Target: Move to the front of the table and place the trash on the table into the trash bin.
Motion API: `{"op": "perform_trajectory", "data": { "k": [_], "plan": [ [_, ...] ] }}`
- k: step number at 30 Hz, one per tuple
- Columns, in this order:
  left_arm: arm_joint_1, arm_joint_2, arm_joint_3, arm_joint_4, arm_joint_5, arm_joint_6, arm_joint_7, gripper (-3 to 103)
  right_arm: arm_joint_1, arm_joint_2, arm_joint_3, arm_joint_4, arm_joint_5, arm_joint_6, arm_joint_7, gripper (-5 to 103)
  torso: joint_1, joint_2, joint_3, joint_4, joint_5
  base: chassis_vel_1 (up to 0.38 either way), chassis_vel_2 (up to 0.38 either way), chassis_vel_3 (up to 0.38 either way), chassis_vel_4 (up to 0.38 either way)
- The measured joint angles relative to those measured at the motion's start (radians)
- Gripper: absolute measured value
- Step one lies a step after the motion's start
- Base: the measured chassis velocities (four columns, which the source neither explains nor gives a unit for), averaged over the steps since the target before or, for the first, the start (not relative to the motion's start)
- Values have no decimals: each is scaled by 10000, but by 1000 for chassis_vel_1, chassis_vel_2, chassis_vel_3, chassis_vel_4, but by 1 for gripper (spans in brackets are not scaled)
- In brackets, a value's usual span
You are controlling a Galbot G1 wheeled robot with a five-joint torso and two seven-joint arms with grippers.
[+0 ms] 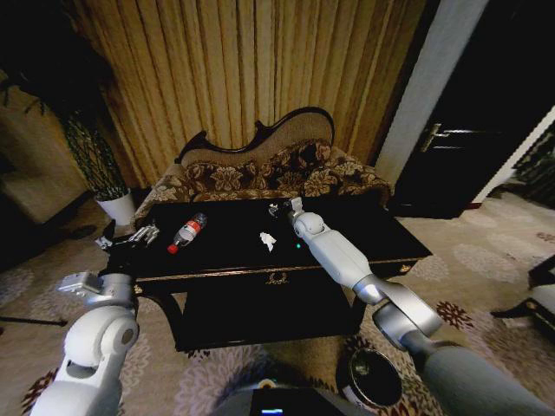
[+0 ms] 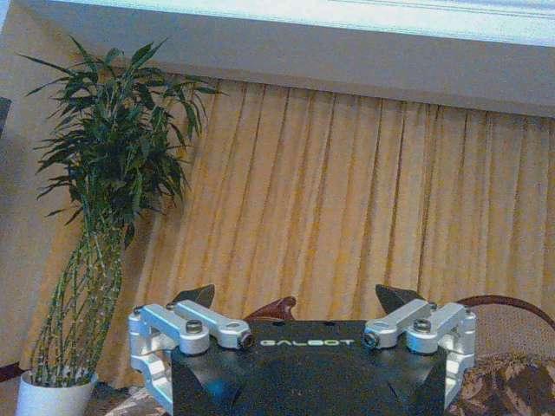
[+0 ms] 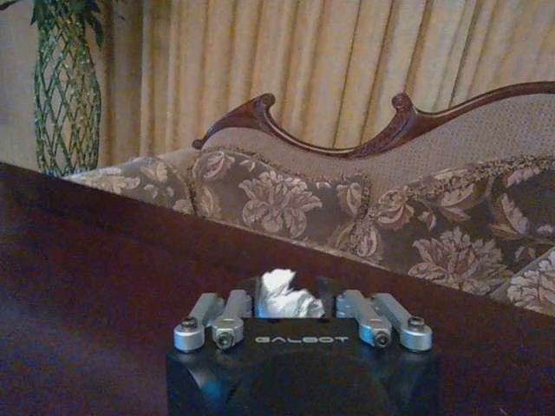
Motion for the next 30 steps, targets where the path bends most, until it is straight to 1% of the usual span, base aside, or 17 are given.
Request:
{"op": "perform_trajectory", "data": {
  "k": [3, 4, 6, 7, 9, 10, 16, 19, 21, 22, 24, 28, 30],
  "plan": [
    [-29, -13, -10, 19, -15, 0, 0, 100, -55, -81, -33, 180, 11, -245, 0, 25, 0, 0, 0, -1, 0, 0, 0, 0, 0],
    [-29, -13, -10, 19, -15, 0, 0, 100, -55, -81, -33, 180, 11, -245, 0, 25, 0, 0, 0, -1, 0, 0, 0, 0, 0],
    [-29, -33, -18, 20, -20, 0, 0, 100, -86, -104, -75, 277, 11, -387, 0, 14, 0, 0, 0, 0, 0, 0, 0, 0, 0],
    [-29, -33, -18, 20, -20, 0, 0, 100, -86, -104, -75, 277, 11, -387, 0, 14, 0, 0, 0, 0, 0, 0, 0, 0, 0],
    [-15, -40, -53, 19, -22, 1, 0, 100, -104, -88, -94, 295, 9, -430, 1, 3, 0, 0, -1, 1, 0, 0, 0, 0, 0],
    [-1, -40, -93, 19, -26, 1, 1, 100, -112, -71, -101, 300, 6, -442, 1, 2, 0, 0, -1, 0, -1, 0, 0, 0, 0],
    [45, -29, -202, 9, -50, 0, 6, 100, -204, -32, -30, 418, 4, -444, 1, 1, 0, 0, 0, 0, 0, 0, 0, 0, 0],
    [69, -28, -217, 5, -52, -2, 12, 100, -294, -18, 276, 794, 20, -445, 0, 1, 1, -1, 0, 1, 0, 0, 0, 0, 0],
    [67, -33, -213, 3, -53, -5, 19, 100, -390, -32, 749, 1420, 21, -457, 0, 1, 1, 0, 0, 3, -1, 0, 0, 0, 0],
    [67, -33, -213, 3, -53, -5, 19, 100, -390, -32, 749, 1420, 21, -457, 0, 1, 1, 0, 0, 3, -1, 0, 0, 0, 0],
    [28, -37, -168, 15, -53, -9, 22, 100, -520, -226, 1322, 2233, 12, -627, 0, 1, 0, 0, -1, 4, 0, 0, 0, 0, 0],
    [-10, -36, -156, 44, -53, -10, 24, 100, -721, -504, 1754, 2848, 47, -784, 0, 1, 0, 0, -1, 1, -1, 0, 0, 0, 0],
    [-47, -11, -155, 76, -56, -11, 26, 100, -1045, -860, 2172, 3369, 51, -826, 0, 1, 0, 0, -1, 2, 0, 0, 0, 0, 0]
  ]
}}
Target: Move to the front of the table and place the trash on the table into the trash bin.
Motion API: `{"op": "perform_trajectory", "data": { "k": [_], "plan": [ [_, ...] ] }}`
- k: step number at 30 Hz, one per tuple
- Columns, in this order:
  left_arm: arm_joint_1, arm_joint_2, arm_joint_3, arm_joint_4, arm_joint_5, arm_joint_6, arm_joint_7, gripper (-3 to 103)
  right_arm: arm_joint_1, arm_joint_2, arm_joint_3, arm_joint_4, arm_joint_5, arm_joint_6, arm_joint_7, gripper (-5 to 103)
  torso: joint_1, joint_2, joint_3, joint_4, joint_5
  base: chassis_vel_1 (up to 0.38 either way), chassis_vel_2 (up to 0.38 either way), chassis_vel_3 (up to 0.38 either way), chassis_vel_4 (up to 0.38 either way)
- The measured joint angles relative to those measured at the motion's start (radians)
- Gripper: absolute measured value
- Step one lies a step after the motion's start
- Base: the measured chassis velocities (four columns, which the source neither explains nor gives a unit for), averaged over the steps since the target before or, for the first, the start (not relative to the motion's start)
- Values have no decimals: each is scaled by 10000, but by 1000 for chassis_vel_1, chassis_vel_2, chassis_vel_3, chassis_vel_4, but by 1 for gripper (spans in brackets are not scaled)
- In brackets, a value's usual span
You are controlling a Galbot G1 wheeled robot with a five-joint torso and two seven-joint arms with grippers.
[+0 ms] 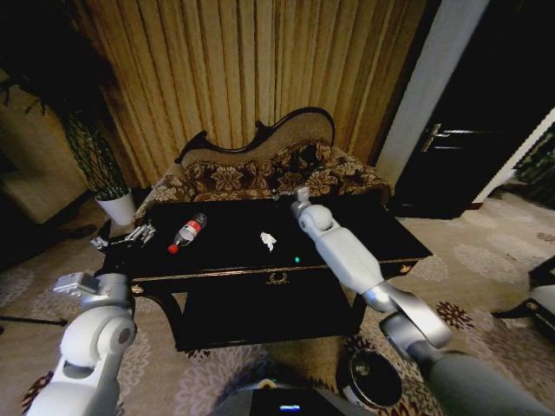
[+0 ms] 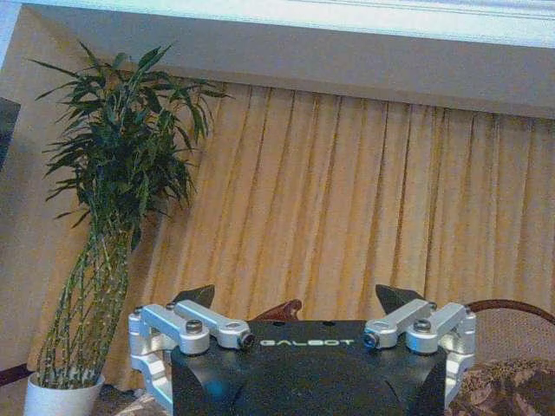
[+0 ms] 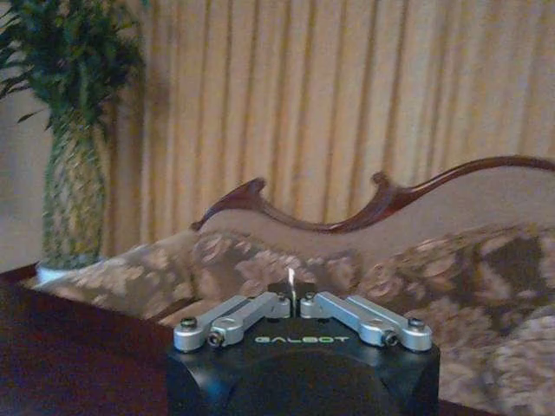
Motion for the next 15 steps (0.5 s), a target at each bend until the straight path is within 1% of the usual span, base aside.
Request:
{"op": "perform_trajectory", "data": {
  "k": [1, 2, 3, 5, 6, 9, 10, 12, 13, 15],
  "plan": [
    [-12, 21, -2, 12, -5, 0, 7, 100, -313, -275, 336, 363, 5, -6, 0, 1, 0, -1, 1, -3, 1, 0, 0, 0, 0],
    [-12, 21, -2, 12, -5, 0, 7, 100, -313, -275, 336, 363, 5, -6, 0, 1, 0, -1, 1, -3, 1, 0, 0, 0, 0],
    [-20, 36, -3, 21, -8, -1, 14, 100, -569, -474, 583, 616, 7, -6, 1, 1, 0, 0, 1, -5, 2, 0, 0, 0, 0],
    [-35, 56, 10, 38, -12, -3, 29, 100, -1262, -906, 1250, 1235, 3, 150, 1, 1, 0, 0, 0, -5, 3, 0, 0, 0, 0],
    [-35, 56, 10, 38, -12, -3, 29, 100, -1262, -906, 1250, 1235, 3, 150, 1, 1, 0, 0, 0, -5, 3, 0, 0, 0, 0],
    [-94, 95, 87, 77, -15, -7, 36, 100, -2354, -1295, 2248, 1848, -174, 552, 0, 1, -1, 0, 0, -3, 1, 0, 0, 0, 0],
    [-94, 95, 87, 77, -15, -7, 36, 100, -2354, -1295, 2248, 1848, -174, 552, 0, 1, -1, 0, 0, -3, 1, 0, 0, 0, 0],
    [-161, 143, 160, 90, -17, -7, 36, 100, -3156, -1451, 2907, 2146, -354, 744, 0, 1, 0, 0, 0, -3, 2, 0, 0, 0, 0],
    [-161, 143, 160, 90, -17, -7, 36, 100, -3156, -1451, 2907, 2146, -354, 744, 0, 1, 0, 0, 0, -3, 2, 0, 0, 0, 0],
    [-201, 212, 232, 94, -21, -6, 32, 100, -3785, -1545, 3385, 2445, -397, 901, 1, 1, 0, 0, 0, -5, 4, 0, 0, 0, 0]
  ]
}}
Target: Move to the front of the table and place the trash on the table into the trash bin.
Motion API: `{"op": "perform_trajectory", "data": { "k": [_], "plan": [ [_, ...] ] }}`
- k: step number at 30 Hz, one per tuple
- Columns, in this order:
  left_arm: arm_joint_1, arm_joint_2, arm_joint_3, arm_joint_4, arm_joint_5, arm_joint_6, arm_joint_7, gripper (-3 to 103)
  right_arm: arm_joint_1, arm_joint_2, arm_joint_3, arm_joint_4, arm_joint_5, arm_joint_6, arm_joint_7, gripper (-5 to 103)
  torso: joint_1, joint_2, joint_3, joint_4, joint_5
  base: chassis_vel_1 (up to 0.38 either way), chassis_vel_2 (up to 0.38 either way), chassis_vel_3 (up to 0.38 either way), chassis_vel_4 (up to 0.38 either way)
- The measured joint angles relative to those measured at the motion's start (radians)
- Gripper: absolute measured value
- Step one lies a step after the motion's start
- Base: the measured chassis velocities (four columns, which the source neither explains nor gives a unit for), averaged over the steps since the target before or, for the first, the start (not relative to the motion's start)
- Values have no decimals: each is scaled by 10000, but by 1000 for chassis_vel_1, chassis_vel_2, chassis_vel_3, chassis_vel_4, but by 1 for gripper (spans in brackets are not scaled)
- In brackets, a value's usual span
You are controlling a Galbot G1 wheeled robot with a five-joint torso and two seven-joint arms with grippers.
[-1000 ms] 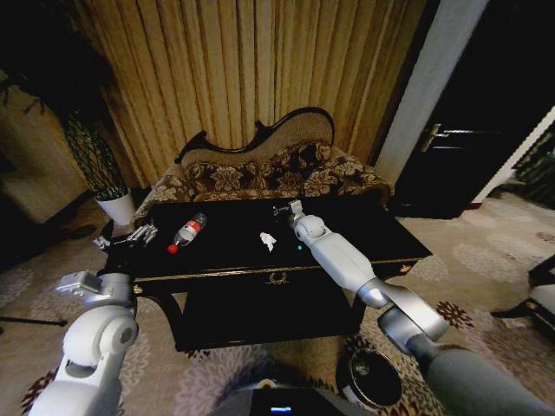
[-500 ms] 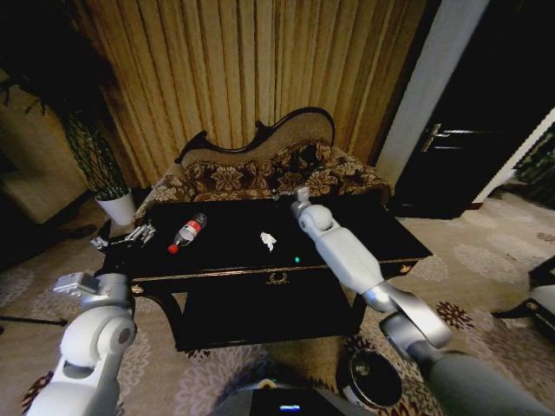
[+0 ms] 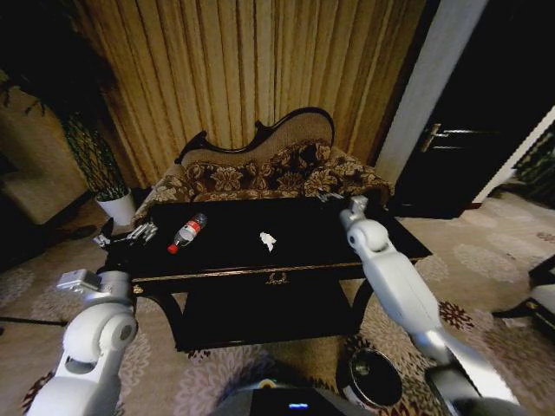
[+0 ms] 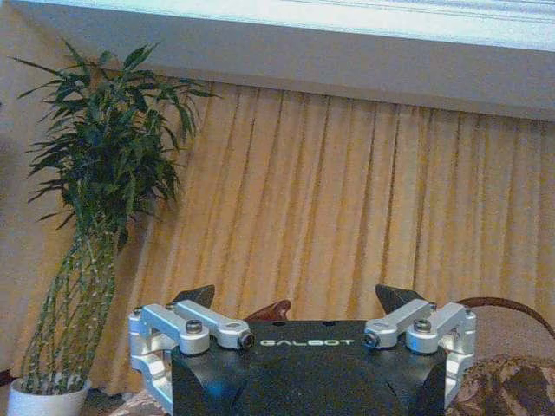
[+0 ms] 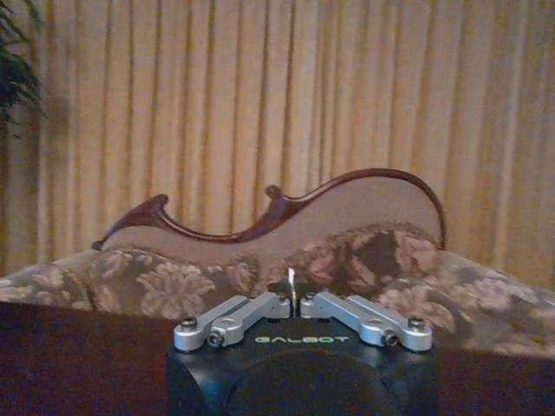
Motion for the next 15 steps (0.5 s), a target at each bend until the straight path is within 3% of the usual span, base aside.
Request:
{"op": "perform_trajectory", "data": {
  "k": [7, 15],
  "plan": [
    [40, 215, -43, -5, -160, 34, -30, 100, -723, -27, 729, 603, 4, 117, 0, 1, 0, 0, 0, 4, -5, 0, 0, 0, 0],
    [46, 302, -116, 4, -285, 41, -71, 100, -1195, 36, 1150, 1011, -23, 135, 0, 1, 5, -1, 2, 4, -3, 97, -86, -107, 111]
  ]
}}
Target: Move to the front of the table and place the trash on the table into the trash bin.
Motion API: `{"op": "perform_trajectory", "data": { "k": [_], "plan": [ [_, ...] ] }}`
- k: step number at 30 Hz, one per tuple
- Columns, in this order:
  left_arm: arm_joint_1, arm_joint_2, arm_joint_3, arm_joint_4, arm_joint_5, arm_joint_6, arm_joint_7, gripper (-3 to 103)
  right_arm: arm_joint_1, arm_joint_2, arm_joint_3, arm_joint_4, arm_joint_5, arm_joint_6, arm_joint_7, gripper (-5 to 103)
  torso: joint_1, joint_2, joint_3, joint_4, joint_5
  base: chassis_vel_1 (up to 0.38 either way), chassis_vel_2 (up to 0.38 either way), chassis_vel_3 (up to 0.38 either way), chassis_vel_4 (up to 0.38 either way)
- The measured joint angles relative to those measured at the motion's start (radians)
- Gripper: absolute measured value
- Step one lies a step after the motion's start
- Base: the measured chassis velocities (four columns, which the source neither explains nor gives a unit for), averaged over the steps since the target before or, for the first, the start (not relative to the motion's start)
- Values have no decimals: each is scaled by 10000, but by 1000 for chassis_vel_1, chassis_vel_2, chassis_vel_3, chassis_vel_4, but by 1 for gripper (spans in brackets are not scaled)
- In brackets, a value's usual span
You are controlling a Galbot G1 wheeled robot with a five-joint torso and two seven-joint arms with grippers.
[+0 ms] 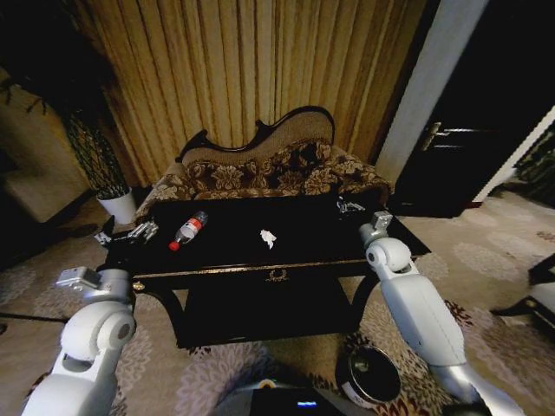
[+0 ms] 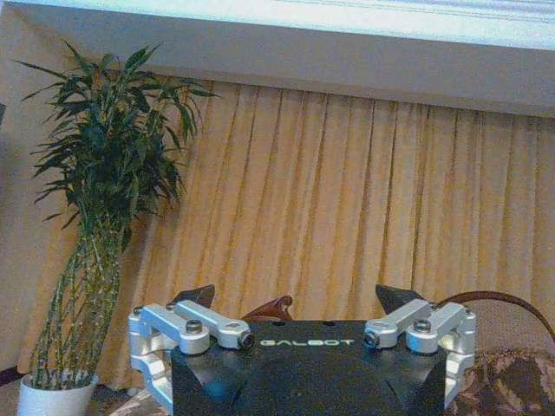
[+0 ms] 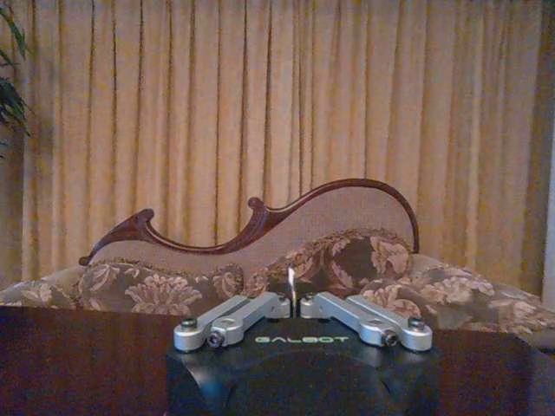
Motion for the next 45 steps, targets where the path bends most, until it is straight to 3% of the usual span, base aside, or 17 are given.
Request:
{"op": "perform_trajectory", "data": {
  "k": [16, 26, 35, 45],
  "plan": [
    [-40, 52, 75, 7, -53, 1, 80, 100, -719, 52, 509, 214, -310, 264, 0, 1, -10, 4, -4, -1, -1, 256, -254, -254, 247],
    [-38, -6, 63, 12, -55, -2, 87, 100, -1174, 246, 507, -565, -925, 369, -1, 1, -12, 6, -5, 2, -1, 99, -104, -98, 107],
    [-52, -91, -10, -111, -114, -29, 97, 100, -2473, 554, 914, -3024, -2344, 441, -1, 1, 3, -4, 2, -3, 0, 0, 0, 0, 0],
    [-73, -154, -41, -133, -197, -121, 189, 100, -1966, 1155, 1061, -5808, -3875, 728, -2, 1, -5, 1, -2, 1, 1, 0, 0, 0, 0]
  ]
}}
